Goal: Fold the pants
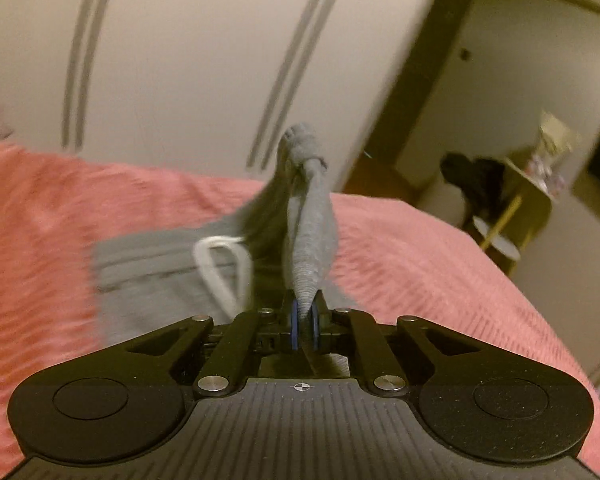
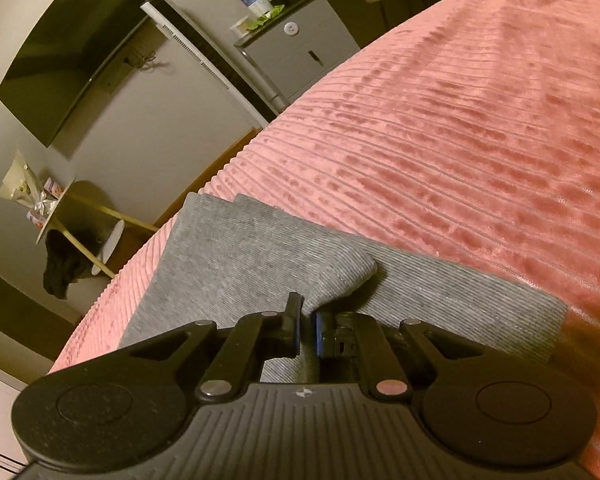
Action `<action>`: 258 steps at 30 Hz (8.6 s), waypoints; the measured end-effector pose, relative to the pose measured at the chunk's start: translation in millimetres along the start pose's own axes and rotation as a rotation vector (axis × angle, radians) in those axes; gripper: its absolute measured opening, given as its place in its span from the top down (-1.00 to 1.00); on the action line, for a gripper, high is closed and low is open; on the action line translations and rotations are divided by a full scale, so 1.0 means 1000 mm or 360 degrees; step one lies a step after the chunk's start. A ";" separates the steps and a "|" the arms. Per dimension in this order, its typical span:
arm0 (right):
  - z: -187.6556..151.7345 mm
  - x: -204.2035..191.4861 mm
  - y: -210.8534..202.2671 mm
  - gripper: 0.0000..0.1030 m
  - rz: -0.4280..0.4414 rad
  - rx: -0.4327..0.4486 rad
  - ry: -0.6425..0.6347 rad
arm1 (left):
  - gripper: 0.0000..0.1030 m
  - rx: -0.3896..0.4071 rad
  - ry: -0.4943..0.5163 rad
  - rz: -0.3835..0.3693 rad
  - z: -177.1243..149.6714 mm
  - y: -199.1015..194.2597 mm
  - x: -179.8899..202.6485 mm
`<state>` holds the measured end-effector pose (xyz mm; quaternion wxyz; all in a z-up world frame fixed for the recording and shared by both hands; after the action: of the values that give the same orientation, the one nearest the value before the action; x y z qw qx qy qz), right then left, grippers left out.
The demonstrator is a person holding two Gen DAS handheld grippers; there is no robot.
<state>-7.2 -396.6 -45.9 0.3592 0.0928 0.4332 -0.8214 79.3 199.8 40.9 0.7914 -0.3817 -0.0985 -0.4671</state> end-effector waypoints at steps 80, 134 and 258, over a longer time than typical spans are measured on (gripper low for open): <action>-0.051 0.020 -0.040 0.63 0.0440 -0.0278 0.0083 | -0.65 -0.0863 0.0047 -0.0465 -0.164 -0.057 0.023; -0.051 0.008 -0.090 0.51 0.0130 -0.0185 -0.0149 | -0.03 -0.0821 -0.0114 -0.0407 -0.153 -0.073 -0.002; -0.077 -0.080 -0.100 -0.41 0.1115 -0.0417 -0.0017 | -0.86 -0.0672 0.0632 -0.0757 -0.207 -0.082 0.053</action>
<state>-28.7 -259.4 8.9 0.6295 0.1844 0.4747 -0.5868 -0.2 -1.7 -32.6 0.5683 -0.4050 0.0694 -0.7129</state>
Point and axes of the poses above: each gripper's, at about its wrist camera, not at the fingertips, and y roughly the way its jaws point, x to its right, z to its top, the point moved 1 cm from there along y, roughly the way its jaws point, and after that the axes turned 11 degrees about -y, right-handed, at the moved point
